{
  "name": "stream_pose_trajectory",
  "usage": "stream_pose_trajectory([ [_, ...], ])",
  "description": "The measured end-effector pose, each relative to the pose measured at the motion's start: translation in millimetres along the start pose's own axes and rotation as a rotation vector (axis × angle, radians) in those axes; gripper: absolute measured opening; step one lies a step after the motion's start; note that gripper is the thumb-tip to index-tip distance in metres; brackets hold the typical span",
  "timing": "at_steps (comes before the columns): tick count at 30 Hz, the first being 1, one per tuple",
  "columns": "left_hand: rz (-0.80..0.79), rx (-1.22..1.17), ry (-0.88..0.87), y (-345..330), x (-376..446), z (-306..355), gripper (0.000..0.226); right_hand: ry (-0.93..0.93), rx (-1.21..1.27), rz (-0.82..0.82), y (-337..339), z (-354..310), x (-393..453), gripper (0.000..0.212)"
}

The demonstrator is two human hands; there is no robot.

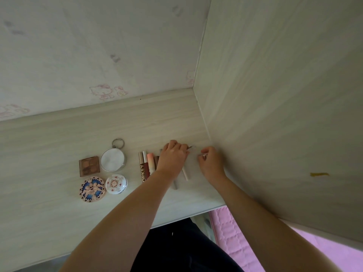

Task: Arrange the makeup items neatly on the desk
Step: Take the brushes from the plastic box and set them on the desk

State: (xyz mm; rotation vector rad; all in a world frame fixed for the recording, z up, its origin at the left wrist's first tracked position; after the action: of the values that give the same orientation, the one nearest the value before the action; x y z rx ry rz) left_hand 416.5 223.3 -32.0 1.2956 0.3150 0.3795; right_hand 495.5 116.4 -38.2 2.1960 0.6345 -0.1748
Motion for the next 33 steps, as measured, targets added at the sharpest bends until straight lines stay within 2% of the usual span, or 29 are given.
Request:
stream_pose_trajectory([
  [5,-0.021,-0.05,0.043,-2,15,-13,0.025,-0.022,0.067,-0.052,-4,2,-2,0.018],
  [9,-0.091,-0.124,0.101,-1,26,-21,0.027,-0.115,0.146,-0.062,-6,10,-5,0.03],
  [13,-0.163,-0.141,0.105,-3,34,-23,0.027,-0.089,0.077,-0.03,-7,11,-7,0.036],
  [18,-0.182,-0.108,0.083,-5,37,-24,0.029,0.011,-0.148,-0.026,-6,9,-12,0.021],
  [31,-0.148,-0.079,0.053,-8,32,-20,0.034,0.012,-0.112,0.014,-9,7,-13,0.016],
  [33,-0.143,-0.079,0.052,-8,31,-20,0.036,0.03,-0.161,0.026,-11,8,-17,0.022],
])
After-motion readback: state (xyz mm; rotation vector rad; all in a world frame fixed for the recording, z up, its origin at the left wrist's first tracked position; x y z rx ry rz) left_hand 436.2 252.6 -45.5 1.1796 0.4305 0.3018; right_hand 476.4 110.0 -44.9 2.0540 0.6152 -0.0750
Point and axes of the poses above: each hand's wrist, its own x-axis towards the middle knuckle, its own y-axis out of the back of the hand, z = x × y, the point moved 6 cm from there along x, towards the middle knuckle, and after that the axes turned 7 degrees about z, right-handed, at the moved point
